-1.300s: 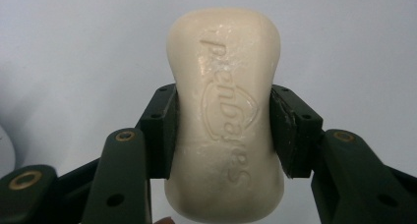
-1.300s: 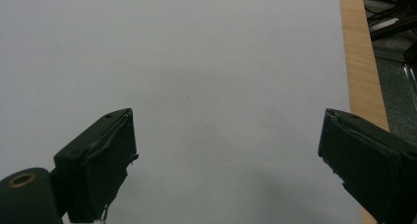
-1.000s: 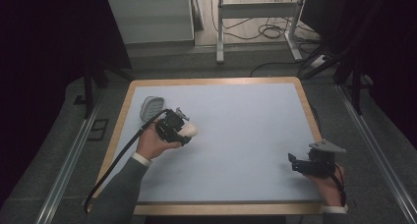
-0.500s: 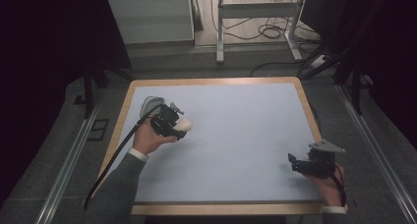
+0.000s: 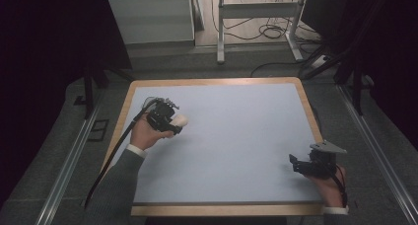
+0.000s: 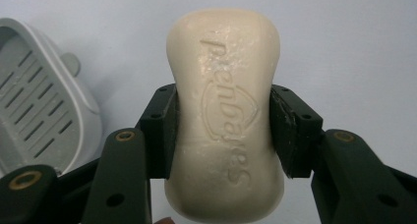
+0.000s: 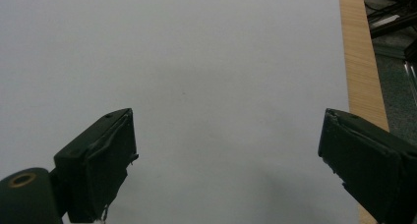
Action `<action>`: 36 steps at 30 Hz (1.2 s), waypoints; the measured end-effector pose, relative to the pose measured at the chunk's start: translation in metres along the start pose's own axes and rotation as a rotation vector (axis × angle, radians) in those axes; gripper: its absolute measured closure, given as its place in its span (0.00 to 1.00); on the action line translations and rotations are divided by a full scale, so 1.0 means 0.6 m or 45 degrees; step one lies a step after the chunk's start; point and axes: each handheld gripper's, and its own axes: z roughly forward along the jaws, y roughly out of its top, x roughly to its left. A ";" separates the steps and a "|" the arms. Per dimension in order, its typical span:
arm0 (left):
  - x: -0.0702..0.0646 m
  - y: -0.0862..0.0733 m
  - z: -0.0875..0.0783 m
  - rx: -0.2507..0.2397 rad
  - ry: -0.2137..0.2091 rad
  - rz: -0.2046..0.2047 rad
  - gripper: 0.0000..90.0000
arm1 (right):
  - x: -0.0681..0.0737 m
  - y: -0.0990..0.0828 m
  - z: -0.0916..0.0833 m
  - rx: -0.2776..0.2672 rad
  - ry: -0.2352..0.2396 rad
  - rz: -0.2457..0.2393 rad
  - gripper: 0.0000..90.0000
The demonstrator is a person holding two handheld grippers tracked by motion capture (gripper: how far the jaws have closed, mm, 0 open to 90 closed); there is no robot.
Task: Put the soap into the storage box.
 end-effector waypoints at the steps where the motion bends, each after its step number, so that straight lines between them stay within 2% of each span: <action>1: 0.004 0.000 -0.001 0.000 0.005 -0.005 0.55 | 0.000 0.000 0.000 0.000 0.000 0.000 0.08; 11: 0.023 0.003 0.000 -0.012 0.011 -0.049 0.55 | 0.000 -0.001 0.001 0.003 -0.001 -0.001 0.08; 15: 0.037 0.004 -0.002 -0.013 0.017 -0.074 0.55 | 0.000 -0.001 0.001 0.004 -0.004 -0.002 0.08; 29: 0.071 0.004 0.001 0.015 0.038 -0.126 0.55 | 0.002 -0.001 0.003 0.007 -0.007 -0.012 0.08; 36: 0.084 0.005 0.002 -0.005 0.040 -0.166 0.55 | 0.001 -0.001 0.001 0.005 -0.008 -0.008 0.08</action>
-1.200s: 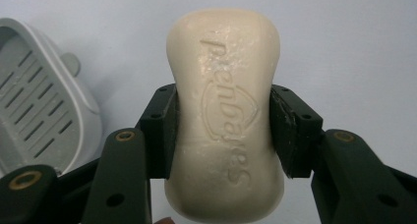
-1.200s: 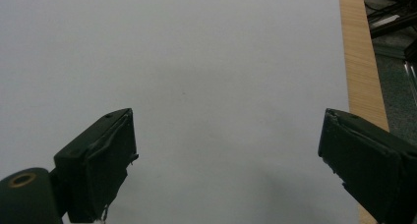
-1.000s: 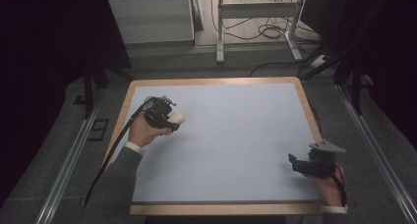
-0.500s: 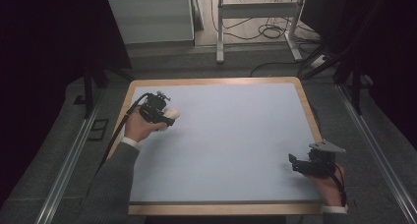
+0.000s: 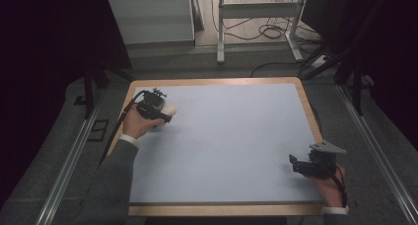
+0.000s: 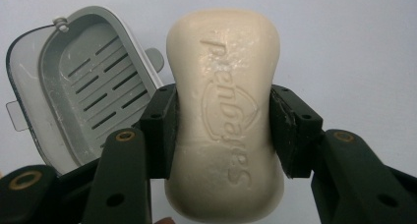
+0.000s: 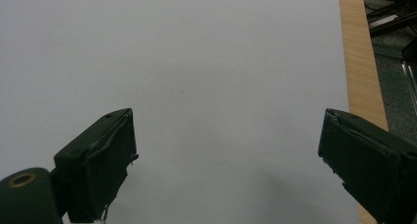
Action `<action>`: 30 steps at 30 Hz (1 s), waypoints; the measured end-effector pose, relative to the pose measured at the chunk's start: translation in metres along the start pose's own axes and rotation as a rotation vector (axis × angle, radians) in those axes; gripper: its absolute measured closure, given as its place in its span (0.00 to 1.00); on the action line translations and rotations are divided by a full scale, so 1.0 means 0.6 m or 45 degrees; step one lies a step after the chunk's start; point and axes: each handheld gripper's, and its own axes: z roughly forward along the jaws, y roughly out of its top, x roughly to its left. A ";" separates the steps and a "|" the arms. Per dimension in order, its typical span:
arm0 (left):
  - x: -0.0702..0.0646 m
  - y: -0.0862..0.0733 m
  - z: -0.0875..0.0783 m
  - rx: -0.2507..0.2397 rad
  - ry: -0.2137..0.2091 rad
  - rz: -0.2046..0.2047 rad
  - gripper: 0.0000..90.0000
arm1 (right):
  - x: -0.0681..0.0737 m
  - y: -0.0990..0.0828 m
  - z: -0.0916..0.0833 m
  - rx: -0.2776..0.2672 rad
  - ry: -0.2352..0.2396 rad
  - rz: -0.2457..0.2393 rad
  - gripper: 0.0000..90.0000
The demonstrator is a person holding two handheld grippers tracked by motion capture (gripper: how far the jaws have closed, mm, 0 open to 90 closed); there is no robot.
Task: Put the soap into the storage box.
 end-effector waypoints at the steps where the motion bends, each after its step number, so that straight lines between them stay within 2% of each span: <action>1: 0.003 0.001 0.000 0.004 0.005 0.000 0.55 | 0.000 0.000 0.000 -0.001 0.000 0.000 0.08; 8: 0.019 0.003 0.004 0.004 0.021 -0.041 0.55 | -0.002 0.000 -0.001 -0.002 0.000 0.004 0.08; 18: 0.040 0.007 0.025 0.037 0.020 -0.094 0.55 | -0.003 -0.001 -0.001 -0.002 -0.003 0.003 0.08; 30: 0.070 0.007 0.034 0.026 0.032 -0.165 0.55 | -0.005 -0.002 -0.001 -0.001 -0.004 0.001 0.08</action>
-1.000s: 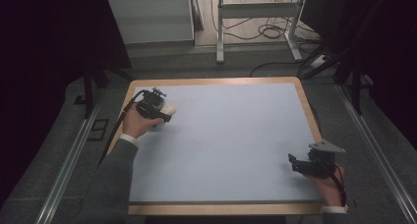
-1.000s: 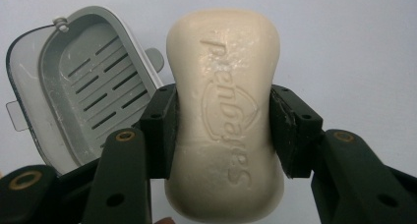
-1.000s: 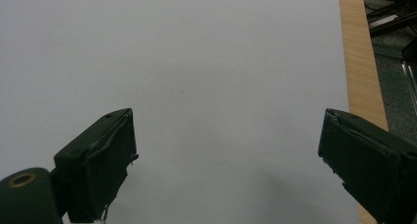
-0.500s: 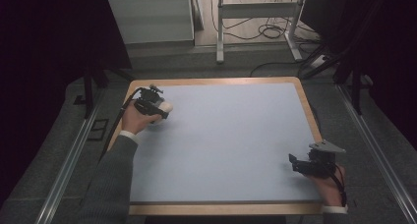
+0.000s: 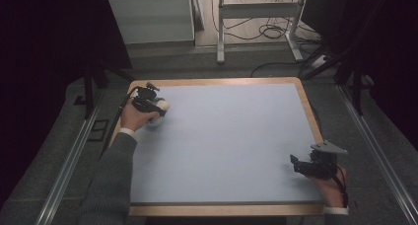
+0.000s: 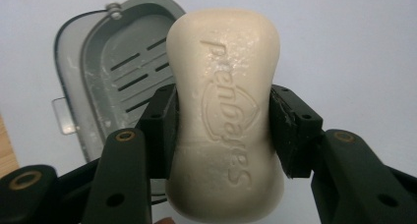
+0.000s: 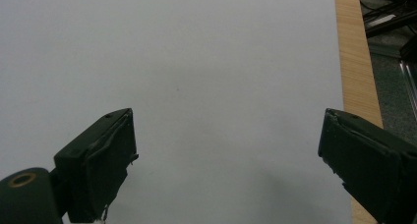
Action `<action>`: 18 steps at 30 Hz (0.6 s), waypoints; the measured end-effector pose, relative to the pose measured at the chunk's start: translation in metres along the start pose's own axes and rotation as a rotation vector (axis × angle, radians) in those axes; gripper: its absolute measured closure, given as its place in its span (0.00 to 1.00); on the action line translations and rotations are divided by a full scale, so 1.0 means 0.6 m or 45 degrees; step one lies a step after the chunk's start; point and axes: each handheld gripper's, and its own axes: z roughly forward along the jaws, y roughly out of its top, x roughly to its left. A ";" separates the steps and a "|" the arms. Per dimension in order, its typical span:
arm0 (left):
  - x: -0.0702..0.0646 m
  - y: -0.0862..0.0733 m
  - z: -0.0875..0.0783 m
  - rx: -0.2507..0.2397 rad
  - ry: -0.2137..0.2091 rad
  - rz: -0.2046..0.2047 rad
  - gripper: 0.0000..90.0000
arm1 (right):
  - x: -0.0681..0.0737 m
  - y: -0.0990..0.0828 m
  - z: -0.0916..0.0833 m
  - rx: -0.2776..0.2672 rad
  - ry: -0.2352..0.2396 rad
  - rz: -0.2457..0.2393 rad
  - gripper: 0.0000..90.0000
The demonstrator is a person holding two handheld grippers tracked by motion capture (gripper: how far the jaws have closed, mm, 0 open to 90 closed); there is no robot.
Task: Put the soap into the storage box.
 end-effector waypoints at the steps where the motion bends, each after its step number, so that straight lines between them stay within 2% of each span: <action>1: 0.004 0.000 0.001 0.000 0.002 -0.013 0.55 | 0.000 0.000 0.000 0.000 0.000 0.000 0.08; 8: 0.029 -0.003 0.005 -0.016 0.005 -0.081 0.55 | -0.001 0.000 -0.001 0.000 -0.001 -0.001 0.08; 10: 0.034 -0.003 0.005 -0.007 0.009 -0.087 0.55 | -0.001 0.000 -0.001 0.002 -0.001 0.002 0.08; 18: 0.038 -0.002 0.017 0.003 0.012 -0.113 0.55 | 0.000 -0.001 0.000 0.006 -0.001 -0.001 0.08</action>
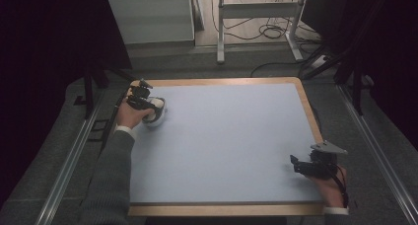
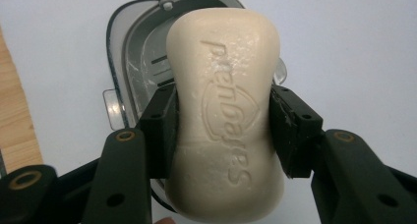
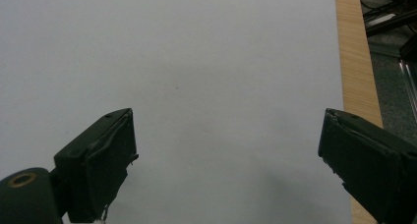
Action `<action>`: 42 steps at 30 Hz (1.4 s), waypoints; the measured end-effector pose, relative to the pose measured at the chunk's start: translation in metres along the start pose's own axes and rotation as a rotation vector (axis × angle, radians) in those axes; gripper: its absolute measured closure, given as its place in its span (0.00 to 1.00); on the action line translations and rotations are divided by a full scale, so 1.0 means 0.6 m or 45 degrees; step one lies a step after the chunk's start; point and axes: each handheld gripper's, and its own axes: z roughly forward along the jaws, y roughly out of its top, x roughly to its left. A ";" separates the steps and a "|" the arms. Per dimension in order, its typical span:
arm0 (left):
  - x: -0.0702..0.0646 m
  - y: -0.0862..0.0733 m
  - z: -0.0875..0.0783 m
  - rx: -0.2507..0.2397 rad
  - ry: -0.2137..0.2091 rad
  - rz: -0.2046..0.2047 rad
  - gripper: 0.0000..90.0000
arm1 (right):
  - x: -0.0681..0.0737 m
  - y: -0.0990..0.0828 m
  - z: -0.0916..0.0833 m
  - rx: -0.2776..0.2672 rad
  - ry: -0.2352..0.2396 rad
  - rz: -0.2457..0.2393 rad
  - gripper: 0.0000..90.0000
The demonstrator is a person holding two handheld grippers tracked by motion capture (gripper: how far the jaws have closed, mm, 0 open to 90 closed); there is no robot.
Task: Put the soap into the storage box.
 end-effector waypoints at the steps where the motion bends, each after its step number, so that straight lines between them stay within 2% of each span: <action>1: 0.000 0.000 0.002 0.004 0.000 -0.001 0.55 | 0.000 0.000 0.000 0.000 -0.001 0.001 0.08; 5: 0.000 0.001 0.008 0.014 -0.003 -0.002 0.55 | -0.001 0.000 0.000 0.000 -0.001 0.000 0.08; 9: 0.000 0.001 0.011 0.009 0.017 -0.015 0.54 | -0.001 0.000 0.000 -0.002 -0.002 -0.001 0.08; 10: 0.000 0.001 0.008 -0.003 0.023 -0.012 0.53 | -0.001 0.000 0.000 -0.002 -0.002 -0.001 0.08; 14: -0.005 0.001 -0.004 -0.050 -0.013 -0.014 0.46 | -0.001 0.000 -0.001 -0.001 -0.004 0.000 0.08; 18: -0.012 -0.004 -0.026 -0.096 0.005 0.014 0.41 | 0.001 0.000 -0.002 -0.003 -0.004 -0.004 0.08; 22: -0.020 -0.008 -0.042 -0.132 -0.002 0.032 0.39 | 0.001 0.000 -0.001 -0.002 -0.004 -0.004 0.08; 29: -0.044 -0.018 -0.066 -0.185 -0.065 0.086 0.36 | 0.002 0.000 0.001 0.002 -0.004 -0.005 0.08; 33: -0.064 -0.032 -0.078 -0.213 -0.099 0.138 0.35 | 0.003 0.001 0.000 -0.004 -0.002 -0.010 0.08; 37: -0.073 -0.046 -0.077 -0.205 -0.130 0.169 0.33 | 0.003 0.001 0.000 -0.008 -0.006 -0.008 0.08; 38: -0.077 -0.050 -0.076 -0.199 -0.152 0.178 0.33 | 0.002 0.001 -0.001 -0.008 -0.005 -0.007 0.08; 39: -0.083 -0.056 -0.075 -0.193 -0.169 0.203 0.32 | 0.002 0.001 -0.001 -0.008 -0.007 -0.008 0.08; 42: -0.091 -0.064 -0.077 -0.199 -0.172 0.223 0.32 | 0.003 0.002 -0.002 -0.012 -0.006 -0.008 0.08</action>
